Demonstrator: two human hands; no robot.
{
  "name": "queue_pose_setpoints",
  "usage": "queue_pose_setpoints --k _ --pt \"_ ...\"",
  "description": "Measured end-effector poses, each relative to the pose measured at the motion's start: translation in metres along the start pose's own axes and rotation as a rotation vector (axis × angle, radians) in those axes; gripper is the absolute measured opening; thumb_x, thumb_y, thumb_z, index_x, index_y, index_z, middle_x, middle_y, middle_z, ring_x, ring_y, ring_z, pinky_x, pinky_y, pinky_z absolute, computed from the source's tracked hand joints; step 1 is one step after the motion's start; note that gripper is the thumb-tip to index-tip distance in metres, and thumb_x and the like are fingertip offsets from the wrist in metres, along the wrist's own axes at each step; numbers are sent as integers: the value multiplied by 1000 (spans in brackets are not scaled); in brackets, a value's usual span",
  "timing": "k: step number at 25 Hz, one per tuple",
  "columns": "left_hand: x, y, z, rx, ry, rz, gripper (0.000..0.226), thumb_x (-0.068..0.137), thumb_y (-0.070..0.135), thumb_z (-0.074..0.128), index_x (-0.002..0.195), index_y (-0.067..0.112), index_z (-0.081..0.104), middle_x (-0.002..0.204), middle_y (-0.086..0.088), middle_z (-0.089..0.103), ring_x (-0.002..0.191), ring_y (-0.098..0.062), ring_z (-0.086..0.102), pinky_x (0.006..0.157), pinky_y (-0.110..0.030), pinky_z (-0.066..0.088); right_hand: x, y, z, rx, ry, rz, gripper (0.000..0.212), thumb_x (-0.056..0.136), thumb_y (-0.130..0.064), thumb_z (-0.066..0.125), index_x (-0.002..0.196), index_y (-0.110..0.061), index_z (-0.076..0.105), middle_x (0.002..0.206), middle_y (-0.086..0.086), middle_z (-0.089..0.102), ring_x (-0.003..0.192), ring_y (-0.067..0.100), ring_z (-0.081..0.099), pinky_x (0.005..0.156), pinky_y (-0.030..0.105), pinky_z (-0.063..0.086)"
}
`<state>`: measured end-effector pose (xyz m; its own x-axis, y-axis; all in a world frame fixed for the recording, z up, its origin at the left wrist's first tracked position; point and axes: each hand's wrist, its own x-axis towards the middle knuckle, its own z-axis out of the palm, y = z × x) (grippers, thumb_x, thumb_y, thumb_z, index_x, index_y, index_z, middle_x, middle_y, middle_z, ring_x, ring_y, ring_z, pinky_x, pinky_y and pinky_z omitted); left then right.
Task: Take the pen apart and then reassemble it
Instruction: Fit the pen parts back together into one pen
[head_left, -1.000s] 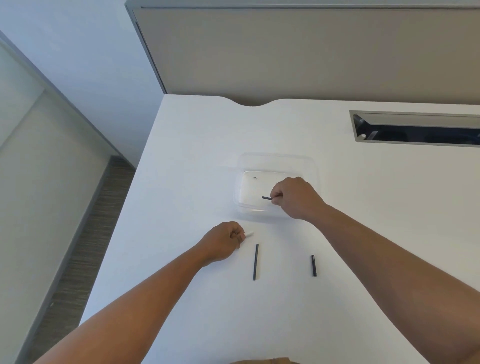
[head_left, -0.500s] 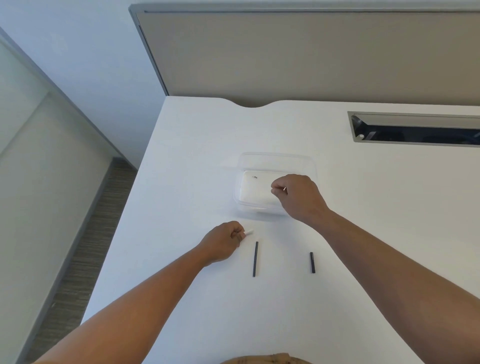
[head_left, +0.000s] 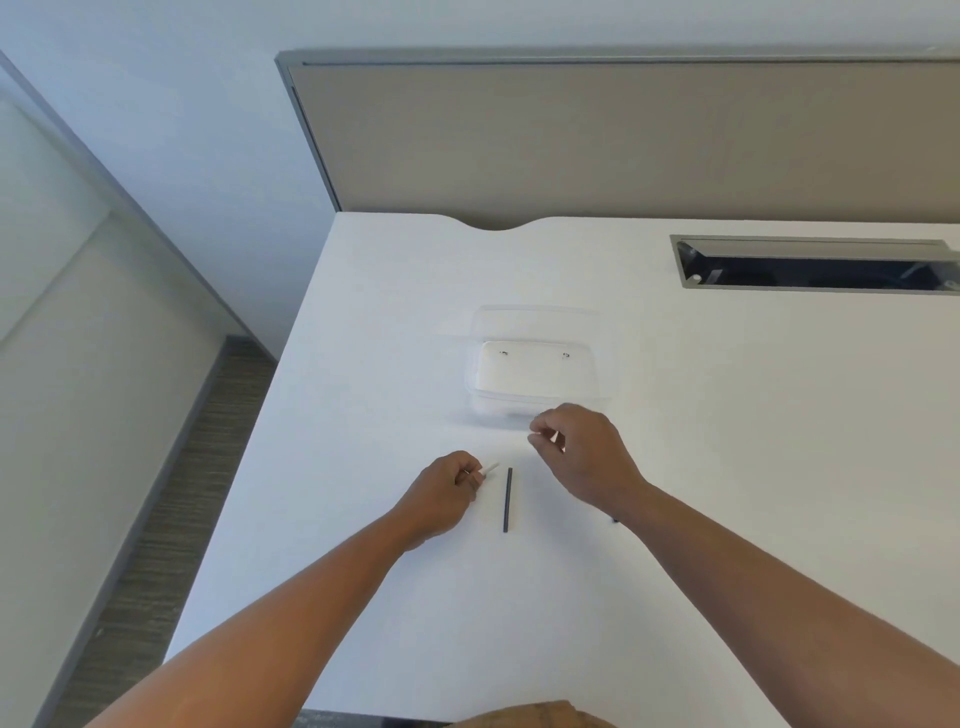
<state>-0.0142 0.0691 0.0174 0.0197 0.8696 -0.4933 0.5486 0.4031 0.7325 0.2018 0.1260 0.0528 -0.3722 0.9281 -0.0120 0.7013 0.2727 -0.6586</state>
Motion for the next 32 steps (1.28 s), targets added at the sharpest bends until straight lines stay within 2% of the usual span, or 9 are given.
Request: queue_pose_setpoints --k 2,4,7,11,15,19,25,29,32 --pt "-7 -2 2 -7 -6 -14 17 102 20 47 89 20 58 75 5 54 66 -15 43 59 -27 36 -13 2 14 8 -42 72 9 93 -25 66 95 -19 72 87 -6 68 74 15 59 75 33 50" --pt "-14 -6 3 -10 -1 -25 17 101 18 46 90 21 59 78 5 55 67 -14 43 59 -26 37 -22 3 27 12 -81 139 9 91 -28 66 90 -21 72 84 -7 69 73 13 58 68 29 48" --pt "-25 -13 7 -13 16 -29 15 102 21 49 93 21 60 83 6 55 69 -13 45 59 -24 39 -31 3 42 -4 -132 213 10 88 -31 67 82 -23 70 76 -8 70 71 13 60 56 21 35" --pt "-32 -17 8 -38 34 -44 13 103 25 52 98 21 64 91 6 58 75 -11 49 62 -24 41 -35 1 55 7 -178 279 22 87 -35 69 73 -19 64 66 -9 60 67 18 57 57 27 39" --pt "-38 -21 9 -81 52 -66 11 102 26 54 100 23 65 91 7 60 77 -10 51 62 -21 41 -35 -4 65 -73 -192 291 30 88 -43 67 74 -17 64 70 -2 66 70 21 61 64 34 49" --pt "-43 -25 10 -130 84 -73 9 100 25 56 98 24 65 89 9 61 76 -10 50 61 -22 42 -37 -7 69 -156 -206 281 24 87 -36 65 75 -14 65 74 1 69 73 24 63 65 35 53" --pt "-45 -20 9 -174 100 -53 9 100 28 58 94 29 65 89 12 60 73 -7 50 57 -18 40 -43 1 62 -156 -253 332 18 80 -24 60 73 -8 65 73 7 71 73 30 67 59 35 50" --pt "-45 -13 10 -186 115 -33 10 100 27 58 93 29 65 90 12 60 71 -9 49 54 -18 39 -47 7 57 -71 -239 321 17 77 -23 63 73 -7 67 73 9 73 72 29 67 59 37 52" --pt "-45 -9 9 -183 127 -14 11 100 27 58 93 27 66 90 11 60 70 -9 48 50 -16 38 -49 7 53 225 -165 399 13 78 -23 69 70 -12 68 66 1 70 59 17 60 54 28 46"
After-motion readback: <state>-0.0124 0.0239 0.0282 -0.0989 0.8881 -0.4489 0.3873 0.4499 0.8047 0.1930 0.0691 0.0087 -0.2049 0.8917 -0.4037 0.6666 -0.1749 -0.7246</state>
